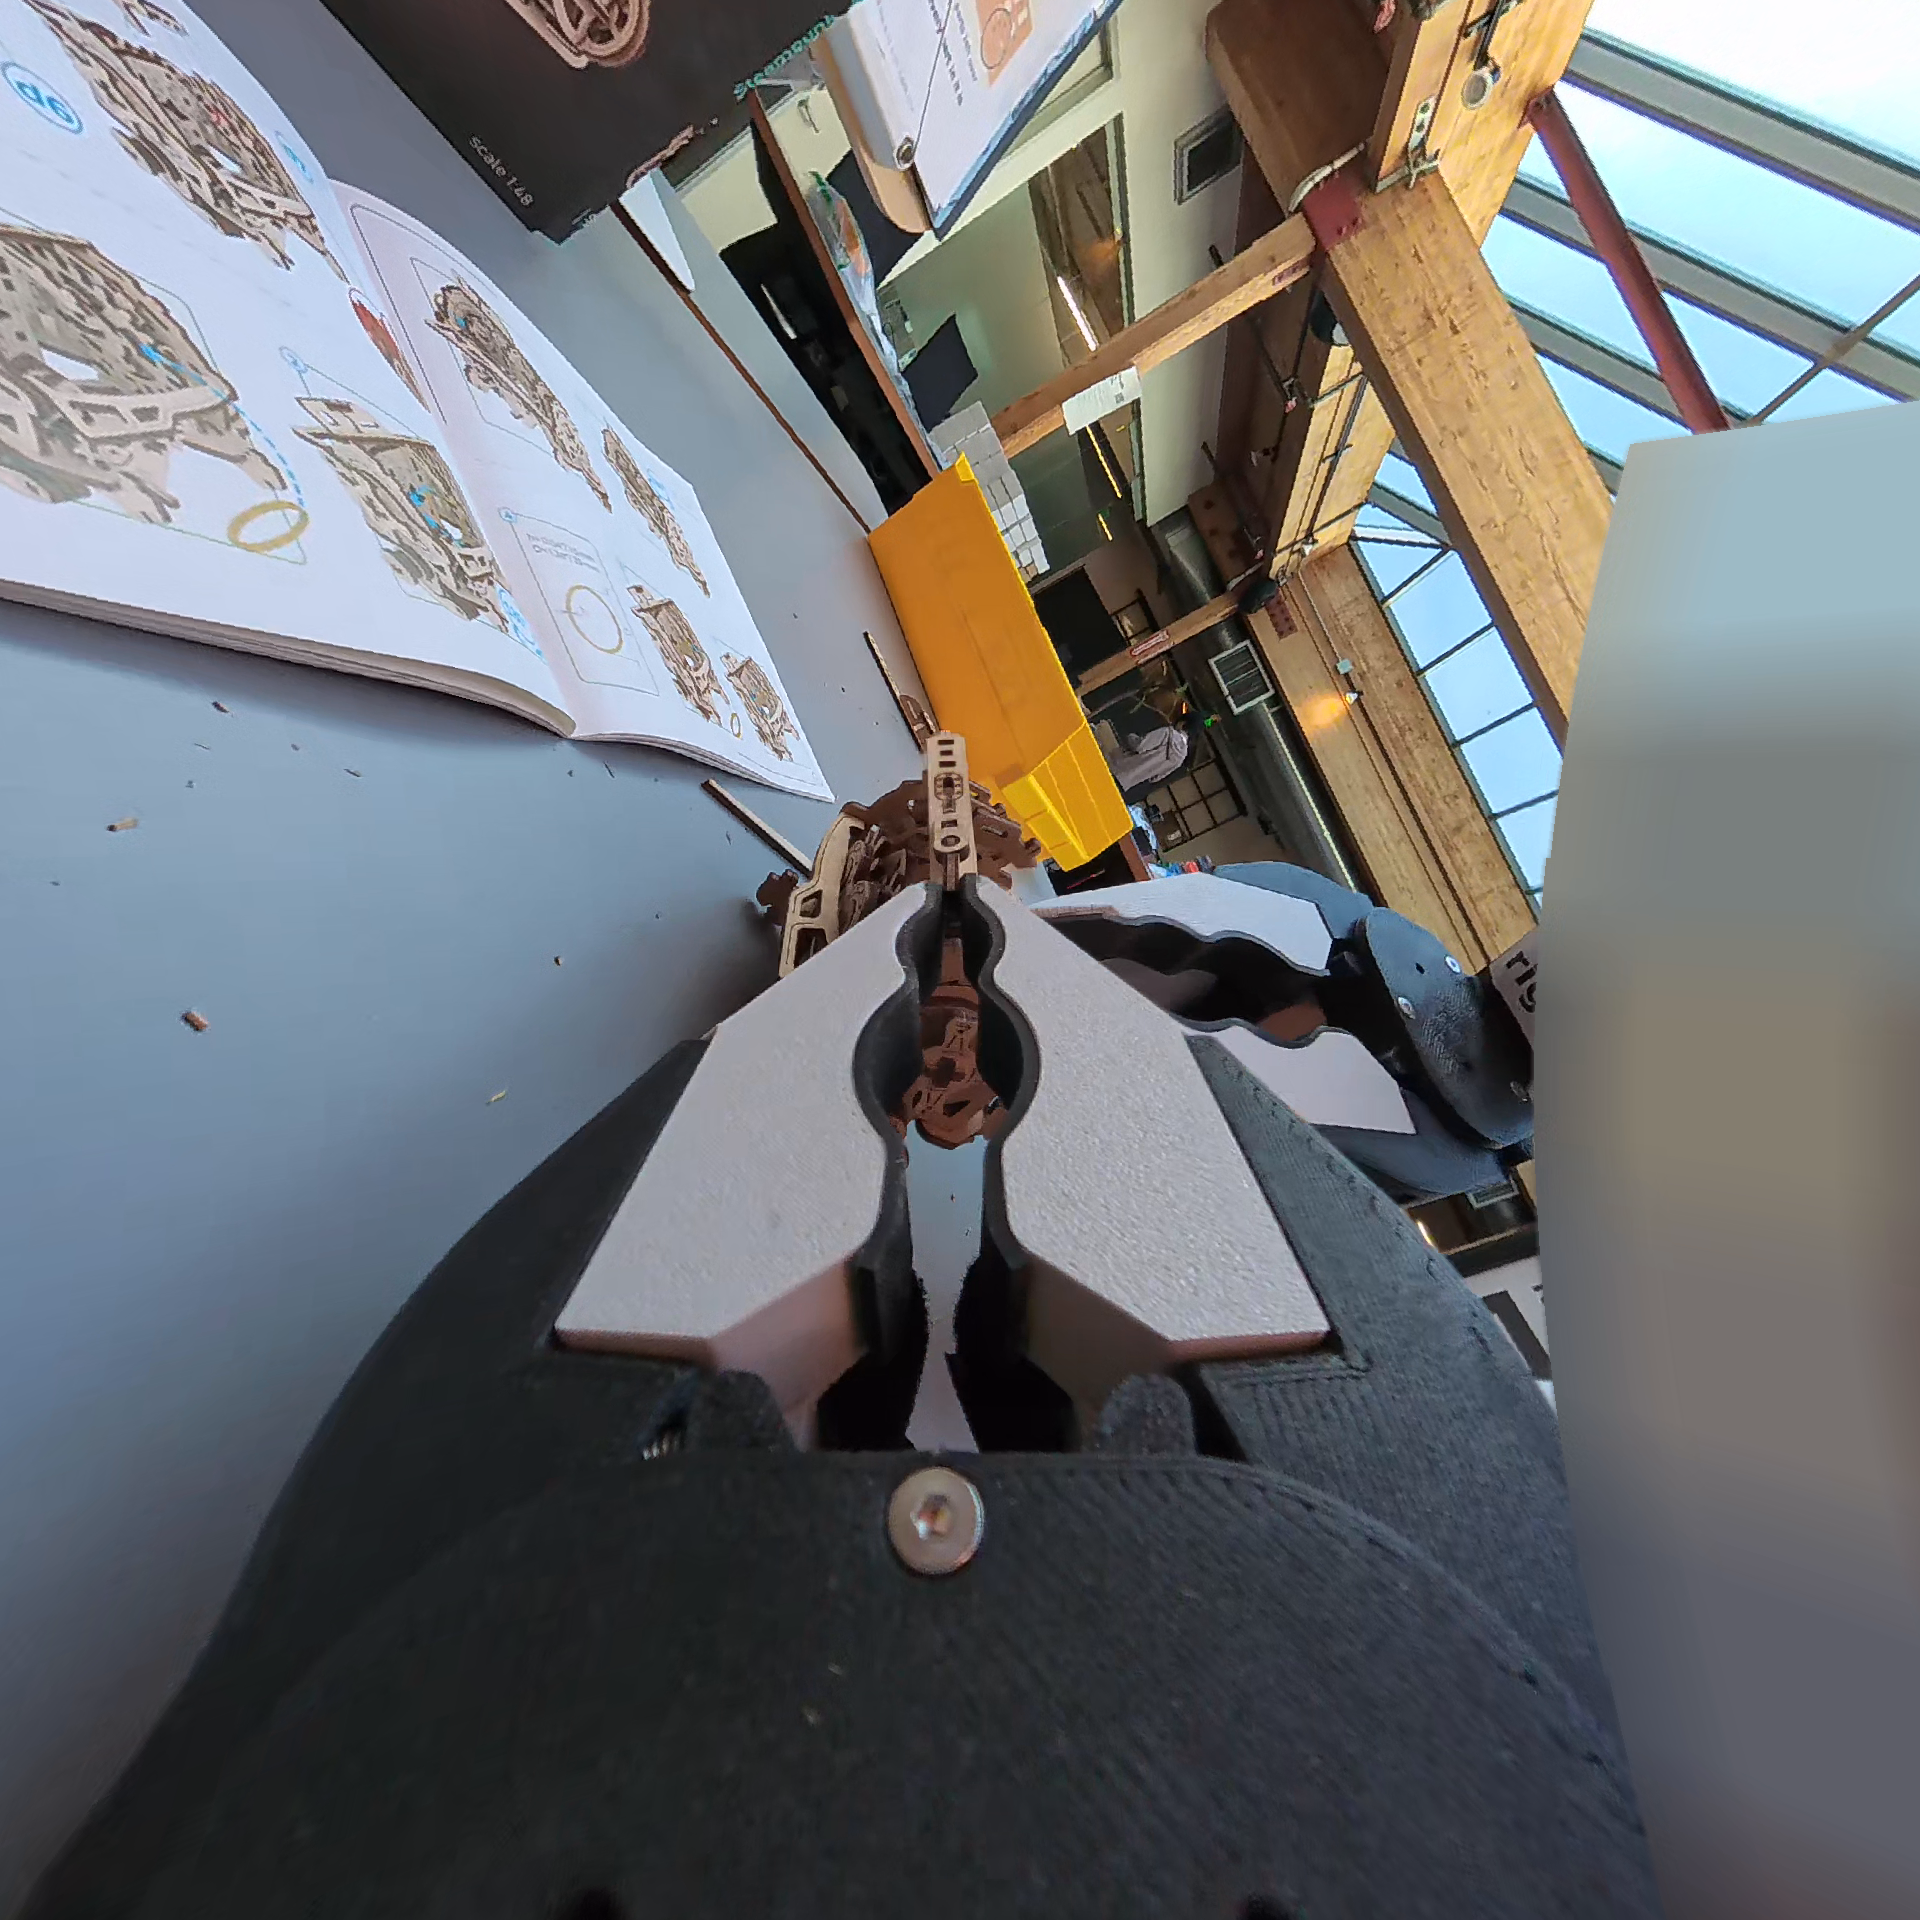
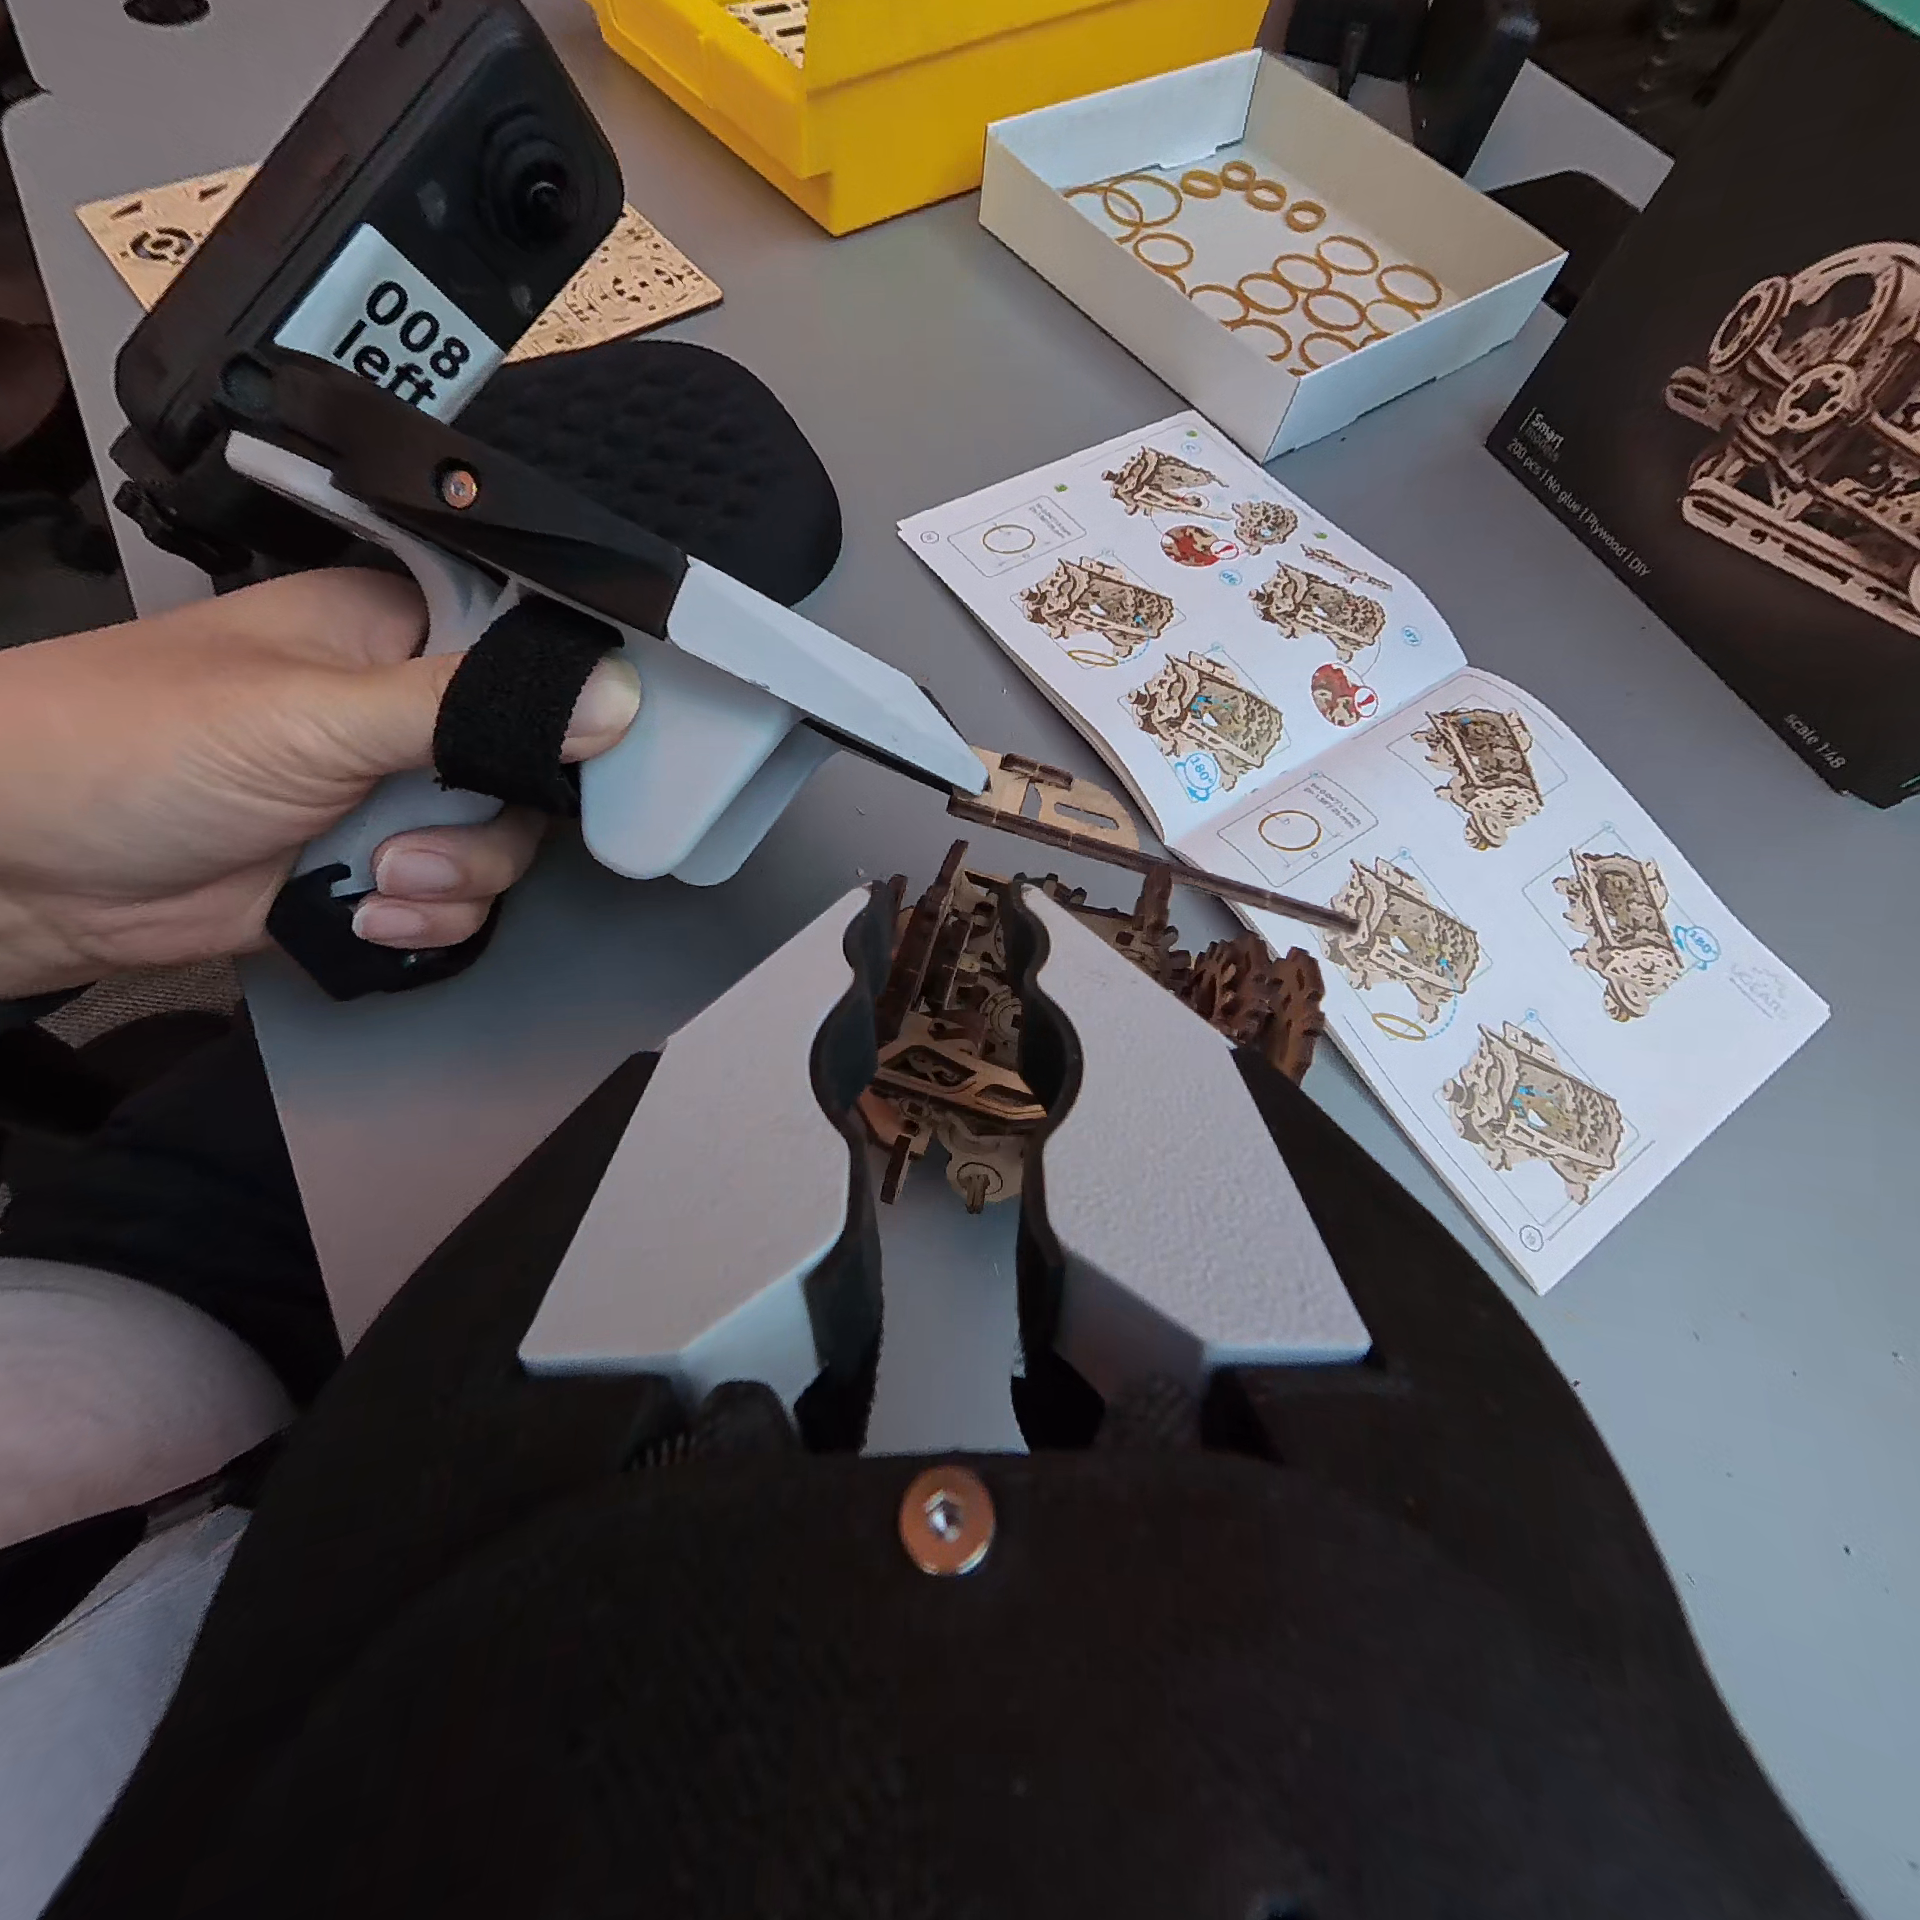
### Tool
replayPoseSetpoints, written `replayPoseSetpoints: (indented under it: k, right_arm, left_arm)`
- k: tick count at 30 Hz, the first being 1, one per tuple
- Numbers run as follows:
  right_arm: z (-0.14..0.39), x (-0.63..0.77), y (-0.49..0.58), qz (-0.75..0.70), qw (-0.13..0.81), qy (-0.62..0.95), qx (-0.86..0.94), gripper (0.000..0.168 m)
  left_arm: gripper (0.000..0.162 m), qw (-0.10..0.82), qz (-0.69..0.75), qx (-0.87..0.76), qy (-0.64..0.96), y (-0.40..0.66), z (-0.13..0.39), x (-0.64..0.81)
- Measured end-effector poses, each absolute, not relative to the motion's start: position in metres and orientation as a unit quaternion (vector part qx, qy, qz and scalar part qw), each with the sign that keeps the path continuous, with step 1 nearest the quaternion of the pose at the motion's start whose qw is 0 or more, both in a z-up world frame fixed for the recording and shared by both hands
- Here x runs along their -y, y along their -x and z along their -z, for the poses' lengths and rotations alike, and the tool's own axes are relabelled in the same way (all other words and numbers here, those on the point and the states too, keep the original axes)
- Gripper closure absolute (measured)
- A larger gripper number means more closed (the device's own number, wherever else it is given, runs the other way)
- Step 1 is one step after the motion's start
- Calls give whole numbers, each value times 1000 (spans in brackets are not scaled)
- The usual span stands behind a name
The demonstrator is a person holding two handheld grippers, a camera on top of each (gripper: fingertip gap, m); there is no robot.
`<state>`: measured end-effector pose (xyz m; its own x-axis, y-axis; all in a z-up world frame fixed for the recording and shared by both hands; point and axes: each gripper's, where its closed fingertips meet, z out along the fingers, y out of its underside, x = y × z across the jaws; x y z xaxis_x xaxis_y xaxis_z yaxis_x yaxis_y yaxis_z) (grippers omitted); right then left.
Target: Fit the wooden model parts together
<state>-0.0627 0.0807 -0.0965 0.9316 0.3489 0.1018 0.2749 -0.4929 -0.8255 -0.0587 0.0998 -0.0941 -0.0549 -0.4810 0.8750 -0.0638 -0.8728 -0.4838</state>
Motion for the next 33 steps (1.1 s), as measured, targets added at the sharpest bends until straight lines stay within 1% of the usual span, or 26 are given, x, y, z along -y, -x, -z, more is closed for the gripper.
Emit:
replayPoseSetpoints:
  k: [5, 10, 33]
  right_arm:
    - [105, -81, 64, -46, 454, 872, 177, 155]
    - [106, -82, 64, -52, 456, 872, 172, 157]
    - [106, -81, 65, -66, 455, 873, 164, 158]
  left_arm:
    - [162, 150, 699, -201, 670, 58, 96, -99]
    - [162, 152, 700, -202, 668, 58, 97, -98]
    - [162, 143, 696, -216, 670, 59, 98, -96]
